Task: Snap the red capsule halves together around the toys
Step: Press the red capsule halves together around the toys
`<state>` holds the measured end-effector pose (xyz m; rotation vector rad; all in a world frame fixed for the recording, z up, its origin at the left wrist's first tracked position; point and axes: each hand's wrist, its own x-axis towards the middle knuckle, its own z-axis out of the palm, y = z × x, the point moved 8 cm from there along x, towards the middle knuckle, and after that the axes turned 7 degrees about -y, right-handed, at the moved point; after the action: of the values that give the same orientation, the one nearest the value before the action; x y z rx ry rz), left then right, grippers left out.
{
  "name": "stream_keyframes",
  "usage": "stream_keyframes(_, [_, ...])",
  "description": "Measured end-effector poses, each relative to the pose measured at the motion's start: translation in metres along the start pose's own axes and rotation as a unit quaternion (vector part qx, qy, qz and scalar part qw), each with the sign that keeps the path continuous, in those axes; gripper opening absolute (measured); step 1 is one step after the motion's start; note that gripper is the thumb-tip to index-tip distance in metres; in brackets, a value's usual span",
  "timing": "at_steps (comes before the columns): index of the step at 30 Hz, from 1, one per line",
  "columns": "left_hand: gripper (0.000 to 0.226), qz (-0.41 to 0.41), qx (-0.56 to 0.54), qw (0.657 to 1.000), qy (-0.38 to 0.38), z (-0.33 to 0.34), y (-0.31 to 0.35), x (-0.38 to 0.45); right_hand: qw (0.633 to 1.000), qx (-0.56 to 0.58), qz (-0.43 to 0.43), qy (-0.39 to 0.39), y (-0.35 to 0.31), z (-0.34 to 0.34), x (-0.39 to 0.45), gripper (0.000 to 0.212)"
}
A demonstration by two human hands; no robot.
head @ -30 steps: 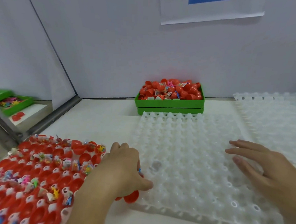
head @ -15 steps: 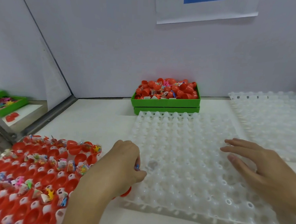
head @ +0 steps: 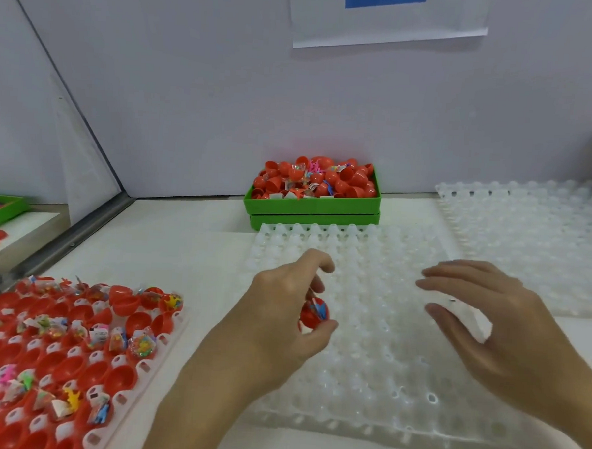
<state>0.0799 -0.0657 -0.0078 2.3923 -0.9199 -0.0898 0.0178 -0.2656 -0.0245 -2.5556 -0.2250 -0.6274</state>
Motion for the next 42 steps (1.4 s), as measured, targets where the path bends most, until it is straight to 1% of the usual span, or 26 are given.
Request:
stream_keyframes(1, [0.05,0.021,-0.003,1.0,0.0,0.006,0.005,0.001,0.999,0.021,-0.027,0.003,-0.009,-0.001,-0.001,0.02])
stream_keyframes(2, [0.054,0.041,-0.006,0.999,-0.002,0.012,0.011,0.002,0.998,0.049,-0.044,-0.013,-0.016,0.002,-0.003,0.02])
stream_keyframes(5, [0.068,0.079,-0.023,0.996,-0.019,0.032,0.022,0.005,0.988,0.107,-0.044,-0.103,-0.029,0.026,-0.01,0.038])
stream_keyframes(7, [0.074,0.099,-0.042,0.994,-0.017,0.039,0.027,0.007,0.982,0.138,-0.046,-0.116,-0.033,0.037,-0.011,0.046])
stream_keyframes(8, [0.074,0.107,-0.053,0.993,-0.011,0.04,0.029,0.007,0.98,0.158,-0.043,-0.111,-0.033,0.038,-0.01,0.043])
stream_keyframes(9, [0.073,0.116,-0.064,0.991,-0.002,0.04,0.031,0.007,0.978,0.177,-0.038,-0.101,-0.033,0.037,-0.008,0.037])
stream_keyframes(11, [0.065,0.132,-0.088,0.987,0.019,0.039,0.034,0.006,0.972,0.224,-0.031,-0.071,-0.031,0.03,-0.006,0.022])
stream_keyframes(12, [0.062,0.138,-0.102,0.985,0.031,0.037,0.035,0.006,0.966,0.251,-0.026,-0.056,-0.029,0.026,-0.006,0.02])
stream_keyframes(13, [0.06,0.14,-0.117,0.982,0.042,0.035,0.035,0.006,0.96,0.276,-0.021,-0.042,-0.027,0.024,-0.006,0.021])
stream_keyframes(16, [0.058,0.14,-0.134,0.979,0.064,0.029,0.033,0.006,0.949,0.316,0.002,-0.018,-0.021,0.019,-0.005,0.039])
stream_keyframes(17, [0.057,0.134,-0.135,0.979,0.068,0.026,0.032,0.005,0.944,0.33,0.007,-0.016,-0.019,0.018,-0.005,0.041])
stream_keyframes(19, [0.056,0.115,-0.155,0.979,0.063,0.025,0.027,0.006,0.935,0.354,0.017,-0.017,-0.016,0.019,-0.005,0.038])
stream_keyframes(21, [0.059,0.088,-0.176,0.98,0.039,0.029,0.023,0.007,0.929,0.369,0.034,-0.014,-0.012,0.02,-0.005,0.037])
stream_keyframes(23, [0.056,0.07,-0.189,0.979,0.031,0.033,0.02,0.009,0.927,0.371,0.048,-0.009,-0.01,0.021,-0.005,0.037])
stream_keyframes(25, [0.049,0.061,-0.208,0.975,0.052,0.034,0.018,0.01,0.934,0.354,0.054,0.0,-0.01,0.02,-0.005,0.036])
stream_keyframes(28, [0.04,0.042,-0.248,0.963,0.1,0.033,0.013,0.012,0.958,0.281,0.05,0.024,-0.012,0.013,-0.005,0.034])
stream_keyframes(31, [0.036,0.024,-0.28,0.953,0.11,0.036,0.008,0.014,0.98,0.194,0.025,0.04,-0.017,0.006,-0.004,0.035])
stream_keyframes(34, [0.034,0.049,-0.267,0.957,0.101,0.038,0.014,0.014,0.991,0.12,-0.017,0.053,-0.024,0.003,-0.004,0.035])
stream_keyframes(36, [0.034,0.071,-0.251,0.961,0.094,0.039,0.018,0.014,0.994,0.096,-0.029,0.053,-0.025,0.004,-0.005,0.034])
stream_keyframes(39, [0.025,0.095,-0.233,0.963,0.094,0.04,0.022,0.014,0.992,0.106,-0.032,0.055,-0.023,0.004,-0.006,0.034])
stream_keyframes(42, [0.02,0.104,-0.233,0.959,0.121,0.035,0.022,0.013,0.976,0.211,-0.001,0.058,-0.015,0.003,-0.005,0.033])
